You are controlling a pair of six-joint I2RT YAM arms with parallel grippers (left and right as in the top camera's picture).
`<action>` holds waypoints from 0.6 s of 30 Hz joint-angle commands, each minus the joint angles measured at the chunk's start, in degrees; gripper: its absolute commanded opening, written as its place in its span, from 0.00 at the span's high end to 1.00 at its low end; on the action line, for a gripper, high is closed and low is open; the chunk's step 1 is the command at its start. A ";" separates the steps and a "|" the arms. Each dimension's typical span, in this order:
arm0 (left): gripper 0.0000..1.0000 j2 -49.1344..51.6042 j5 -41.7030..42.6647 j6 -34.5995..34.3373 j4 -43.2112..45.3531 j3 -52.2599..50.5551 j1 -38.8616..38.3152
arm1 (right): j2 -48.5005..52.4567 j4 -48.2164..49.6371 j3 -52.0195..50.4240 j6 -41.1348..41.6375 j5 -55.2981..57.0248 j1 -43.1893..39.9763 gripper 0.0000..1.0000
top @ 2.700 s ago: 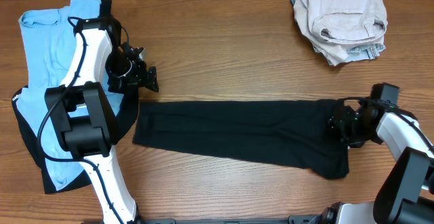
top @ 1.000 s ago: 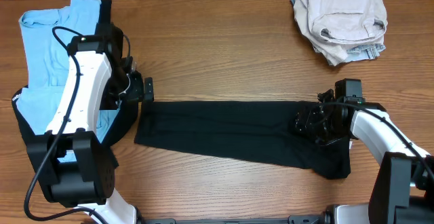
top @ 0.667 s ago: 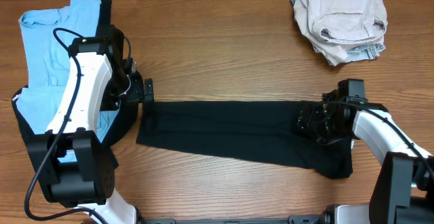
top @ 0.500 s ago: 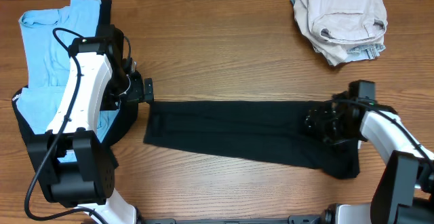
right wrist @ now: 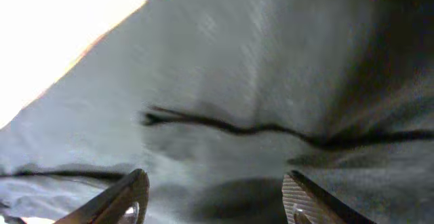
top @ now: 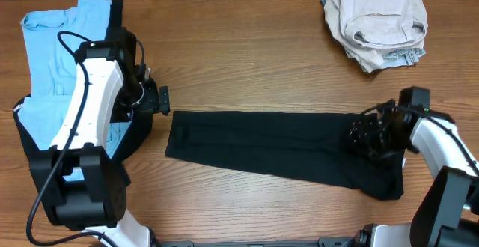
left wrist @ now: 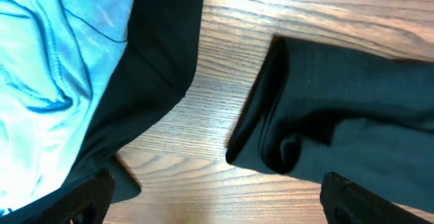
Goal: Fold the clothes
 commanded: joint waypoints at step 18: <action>0.00 -23.28 -1.03 -4.68 -7.15 -2.45 -4.48 | -22.10 -12.74 15.34 -1.49 -0.24 0.02 0.05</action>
